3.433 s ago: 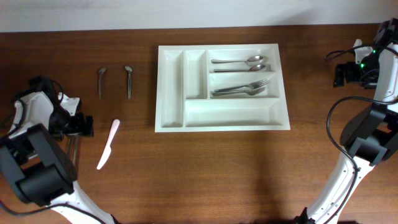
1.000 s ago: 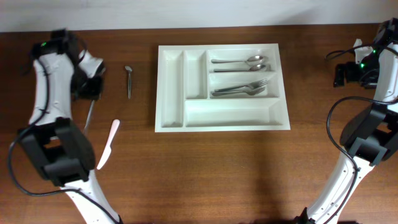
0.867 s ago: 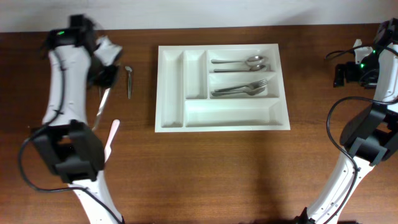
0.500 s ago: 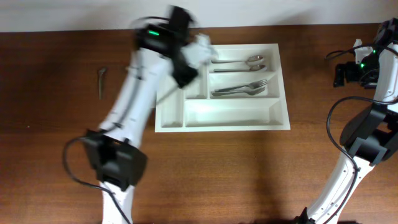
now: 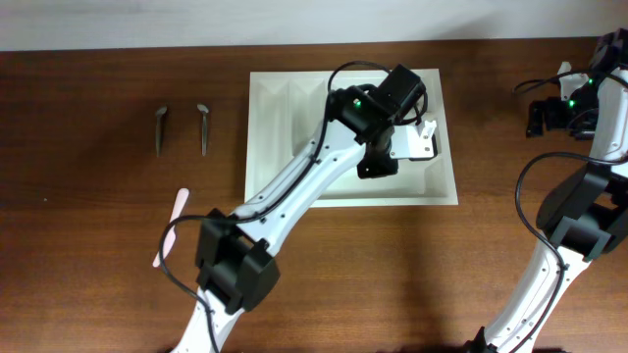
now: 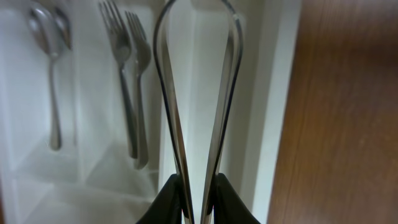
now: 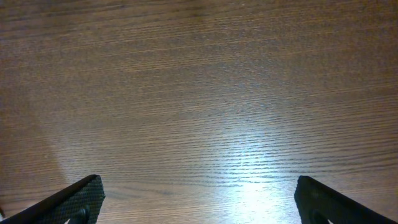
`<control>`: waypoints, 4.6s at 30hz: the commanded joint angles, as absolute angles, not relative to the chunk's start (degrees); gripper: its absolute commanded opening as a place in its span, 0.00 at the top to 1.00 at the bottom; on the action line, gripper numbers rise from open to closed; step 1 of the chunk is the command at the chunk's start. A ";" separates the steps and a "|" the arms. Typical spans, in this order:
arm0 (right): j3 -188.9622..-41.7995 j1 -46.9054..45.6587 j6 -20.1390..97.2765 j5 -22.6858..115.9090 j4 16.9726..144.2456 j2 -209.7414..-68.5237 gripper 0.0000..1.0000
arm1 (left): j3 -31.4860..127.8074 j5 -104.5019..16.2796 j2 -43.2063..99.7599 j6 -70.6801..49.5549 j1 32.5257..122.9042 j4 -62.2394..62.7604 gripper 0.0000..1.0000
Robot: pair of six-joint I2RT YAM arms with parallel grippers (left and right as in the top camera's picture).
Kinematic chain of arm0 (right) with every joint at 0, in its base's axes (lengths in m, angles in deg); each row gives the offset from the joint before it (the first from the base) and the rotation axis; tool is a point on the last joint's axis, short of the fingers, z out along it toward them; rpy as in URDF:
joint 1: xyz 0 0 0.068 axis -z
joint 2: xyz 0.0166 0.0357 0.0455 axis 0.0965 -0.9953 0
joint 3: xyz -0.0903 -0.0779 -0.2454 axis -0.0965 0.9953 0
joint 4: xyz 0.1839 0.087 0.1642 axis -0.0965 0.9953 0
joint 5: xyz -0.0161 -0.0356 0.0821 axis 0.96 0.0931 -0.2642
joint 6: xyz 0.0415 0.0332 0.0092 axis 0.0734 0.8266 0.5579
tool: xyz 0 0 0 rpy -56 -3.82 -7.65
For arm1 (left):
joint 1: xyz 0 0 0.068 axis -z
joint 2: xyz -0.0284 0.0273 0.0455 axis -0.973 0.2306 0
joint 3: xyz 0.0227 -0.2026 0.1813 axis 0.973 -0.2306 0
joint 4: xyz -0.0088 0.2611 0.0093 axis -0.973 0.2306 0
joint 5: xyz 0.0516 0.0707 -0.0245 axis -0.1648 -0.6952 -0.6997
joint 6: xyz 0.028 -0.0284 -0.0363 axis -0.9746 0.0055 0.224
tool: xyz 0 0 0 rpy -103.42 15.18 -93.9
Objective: Pack container
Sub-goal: 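Carry the tongs right into the tray's bottom long compartment, then release the tongs and move the left gripper over the left spoon, then lower and close the left gripper on the silver spoon handle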
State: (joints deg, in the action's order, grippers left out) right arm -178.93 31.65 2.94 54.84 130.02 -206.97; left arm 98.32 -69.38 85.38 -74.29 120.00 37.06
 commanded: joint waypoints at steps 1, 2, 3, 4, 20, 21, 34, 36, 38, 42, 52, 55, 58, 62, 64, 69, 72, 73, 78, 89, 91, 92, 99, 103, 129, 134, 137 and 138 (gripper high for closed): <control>-178.65 31.43 2.42 55.12 129.99 -205.76 0.01 | 99.26 -70.01 89.07 -75.64 119.76 36.12 0.85; -178.65 31.43 2.42 55.12 130.02 -205.76 0.01 | 99.26 -70.01 89.86 -75.64 119.76 35.85 0.85; -178.65 31.43 2.42 55.12 129.99 -205.76 0.01 | 99.26 -70.01 90.47 -75.62 119.76 35.64 0.84; -178.65 31.43 2.42 55.15 129.99 -205.76 0.01 | 99.26 -69.99 91.08 -75.64 119.76 35.35 0.84; -178.65 31.43 2.42 55.15 129.99 -205.76 0.01 | 99.26 -68.90 97.25 -74.94 119.76 32.18 0.76; -178.65 31.43 2.42 55.12 129.99 -205.76 0.01 | 99.26 -68.88 97.49 -74.92 119.76 32.23 0.76; -178.65 31.43 2.42 55.15 129.99 -205.76 0.01 | 99.28 -68.98 99.17 -74.55 119.76 31.13 0.56; -178.65 31.43 2.42 55.15 129.99 -205.76 0.01 | 99.28 -69.22 99.17 -74.55 119.76 30.83 0.55; -178.65 31.43 2.42 55.12 130.02 -205.76 0.01 | 100.03 -70.10 99.10 -74.51 119.76 31.09 0.55; -178.65 31.43 2.42 55.12 129.99 -205.76 0.01 | 105.51 -73.71 99.10 -70.05 119.76 31.57 0.55; -178.65 31.43 2.42 55.12 129.99 -205.76 0.01 | 133.95 -82.10 98.78 -61.11 116.70 43.50 0.40; -178.65 31.43 2.42 55.12 129.99 -205.76 0.01 | 139.76 -84.55 98.75 -56.12 112.94 45.89 0.08; -178.65 31.43 2.42 55.12 129.99 -205.76 0.01 | 142.91 -85.22 98.75 -50.57 107.12 47.55 0.01; -178.65 31.43 2.42 55.12 129.99 -205.76 0.01 | 143.00 -85.05 98.82 -45.74 98.66 47.94 0.01; -178.65 31.43 2.42 55.12 129.99 -205.76 0.01 | 142.76 -85.07 99.04 -42.97 94.42 47.66 0.01; -178.65 31.43 2.42 55.15 129.99 -205.76 0.01 | 142.69 -83.39 100.66 -35.01 83.28 46.85 0.01; -178.65 31.43 2.42 55.12 129.99 -205.76 0.01 | 142.69 -78.19 102.34 -35.03 77.18 46.65 0.01; -178.65 31.43 2.42 55.15 129.99 -205.76 0.01 | 142.69 -76.52 103.17 -35.05 75.32 46.74 0.01; -178.65 31.43 2.42 55.12 129.99 -205.76 0.01 | 142.69 -72.44 108.63 -35.32 68.85 47.85 0.01; -178.65 31.43 2.42 55.12 129.99 -205.76 0.01 | 142.69 -72.57 118.29 -38.92 67.65 49.71 0.01; -178.65 31.43 2.42 55.12 130.02 -205.76 0.01 | 142.69 -72.57 119.47 -38.90 67.65 49.73 0.01; -178.65 31.43 2.42 55.12 129.99 -205.76 0.01 | 142.69 -72.57 119.96 -38.88 67.65 49.78 0.01; -178.65 31.43 2.42 55.12 129.99 -205.76 0.01 | 142.65 -72.96 123.19 -35.53 67.47 52.16 0.01; -178.65 31.43 2.42 55.12 130.02 -205.76 0.01 | 142.65 -72.96 125.38 -34.66 67.50 53.69 0.01; -178.65 31.43 2.42 55.12 129.99 -205.76 0.01 | 142.65 -72.77 126.47 -32.47 66.64 55.98 0.01; -178.65 31.43 2.42 55.12 129.99 -205.76 0.01 | 142.65 -72.74 126.47 -32.47 66.64 56.16 0.04; -178.65 31.43 2.42 55.12 129.99 -205.76 0.01 | 142.65 -72.77 126.47 -32.47 66.62 56.33 0.24; -178.65 31.43 2.42 55.12 129.99 -205.76 0.01 | 142.65 -72.77 126.47 -32.47 66.62 56.38 0.31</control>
